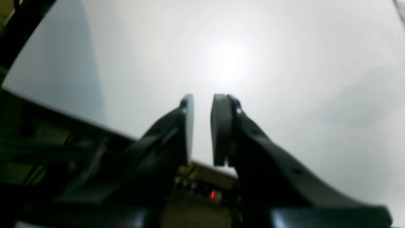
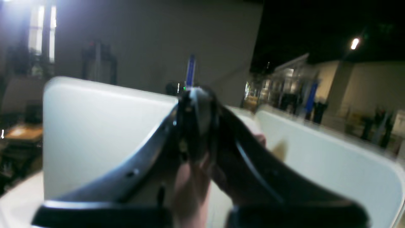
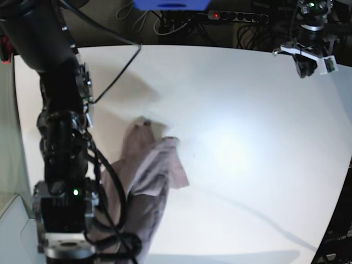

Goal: Layout the t-shirt on the table in an organized manner, then fold the t-shirt properly
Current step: 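Lift the t-shirt with the right gripper and shake it out, then lay the t-shirt down and open the right gripper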

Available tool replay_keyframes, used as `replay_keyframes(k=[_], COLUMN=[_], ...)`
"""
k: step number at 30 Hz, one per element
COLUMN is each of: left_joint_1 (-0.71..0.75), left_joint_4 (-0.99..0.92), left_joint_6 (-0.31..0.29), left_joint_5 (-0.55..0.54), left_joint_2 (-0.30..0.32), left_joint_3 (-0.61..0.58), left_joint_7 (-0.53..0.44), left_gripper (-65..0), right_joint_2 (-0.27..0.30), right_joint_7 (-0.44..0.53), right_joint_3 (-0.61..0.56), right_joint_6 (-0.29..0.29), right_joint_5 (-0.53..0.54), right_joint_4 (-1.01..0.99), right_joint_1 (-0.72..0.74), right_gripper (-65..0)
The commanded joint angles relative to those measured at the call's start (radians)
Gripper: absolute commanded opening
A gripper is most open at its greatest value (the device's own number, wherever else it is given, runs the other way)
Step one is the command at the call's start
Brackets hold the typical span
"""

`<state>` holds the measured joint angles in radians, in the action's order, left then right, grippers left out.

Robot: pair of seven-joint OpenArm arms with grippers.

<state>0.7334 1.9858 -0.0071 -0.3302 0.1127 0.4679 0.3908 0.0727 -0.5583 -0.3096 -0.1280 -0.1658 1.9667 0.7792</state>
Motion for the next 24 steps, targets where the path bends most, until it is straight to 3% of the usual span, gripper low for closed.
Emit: replay_keyframes(k=[1, 10, 16, 24], left_joint_1=[-0.011, -0.034, -0.039, -0.042], left_joint_4=[0.019, 0.019, 0.019, 0.019], left_joint_6=[0.003, 0.003, 0.003, 0.003], left_joint_5=[-0.004, -0.004, -0.004, -0.004], left_joint_2=[0.005, 0.005, 0.006, 0.006], left_joint_3=[0.005, 0.007, 0.007, 0.009], left_joint_7=[-0.017, 0.006, 0.006, 0.004], left_gripper=[-54.5, -54.5, -54.5, -54.5], right_joint_2=[-0.007, -0.086, -0.23, -0.23], right_joint_7=[0.02, -0.078, -0.096, -0.104], right_joint_3=[0.002, -0.115, -0.199, -0.293], right_joint_6=[-0.006, -0.006, -0.003, -0.003], right_joint_5=[-0.004, -0.015, -0.14, -0.246], right_joint_4=[0.012, -0.005, -0.007, 0.003], right_joint_1=[0.075, 0.302, 0.336, 0.282], right_gripper=[-65.0, -65.0, -65.0, -65.0])
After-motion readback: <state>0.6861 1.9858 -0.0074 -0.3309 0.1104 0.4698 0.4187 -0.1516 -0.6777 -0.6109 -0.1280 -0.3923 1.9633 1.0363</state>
